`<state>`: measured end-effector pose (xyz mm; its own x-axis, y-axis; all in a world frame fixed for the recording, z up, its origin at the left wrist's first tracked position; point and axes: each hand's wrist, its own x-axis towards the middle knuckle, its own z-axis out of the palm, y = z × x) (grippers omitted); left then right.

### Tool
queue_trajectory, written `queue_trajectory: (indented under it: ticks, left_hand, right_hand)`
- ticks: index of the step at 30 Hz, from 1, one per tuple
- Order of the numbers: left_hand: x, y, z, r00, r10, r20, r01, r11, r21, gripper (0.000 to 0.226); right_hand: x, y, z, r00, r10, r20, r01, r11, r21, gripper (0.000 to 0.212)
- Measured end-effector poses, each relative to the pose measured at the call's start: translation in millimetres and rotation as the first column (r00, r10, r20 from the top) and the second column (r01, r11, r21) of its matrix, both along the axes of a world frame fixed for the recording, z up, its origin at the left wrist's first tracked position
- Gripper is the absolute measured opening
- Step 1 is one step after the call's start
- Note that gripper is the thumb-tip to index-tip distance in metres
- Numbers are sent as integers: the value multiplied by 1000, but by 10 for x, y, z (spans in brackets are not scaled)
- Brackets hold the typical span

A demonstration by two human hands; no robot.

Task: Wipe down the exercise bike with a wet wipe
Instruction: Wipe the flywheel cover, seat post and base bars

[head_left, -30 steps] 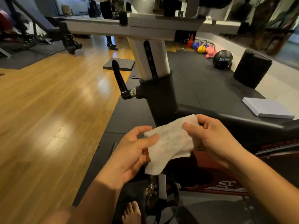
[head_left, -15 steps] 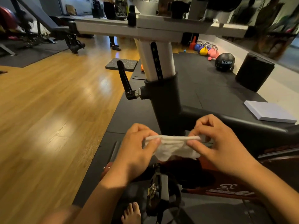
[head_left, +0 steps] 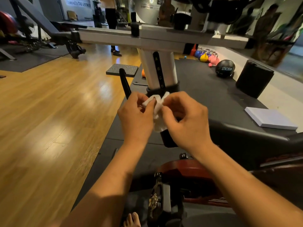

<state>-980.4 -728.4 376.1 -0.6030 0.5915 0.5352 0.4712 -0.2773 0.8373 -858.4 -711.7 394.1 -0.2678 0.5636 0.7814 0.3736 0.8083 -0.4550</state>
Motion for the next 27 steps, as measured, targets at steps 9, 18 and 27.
queue_trajectory:
  ticks: [9,18,27]
  left_hand:
    - [-129,24,21,993,45,-113,-50,998,-40,22]
    - [110,-17,24,986,149,-77,-155,985,-80,42]
    - [-25,193,589,965,227,-128,-162,906,391,17]
  right_hand:
    - [236,194,-87,911,-403,88,404,915,4,20]
    - [45,173,-77,995,32,92,-25,997,-68,19]
    - [-267,296,716,916,307,-257,-364,906,-217,26]
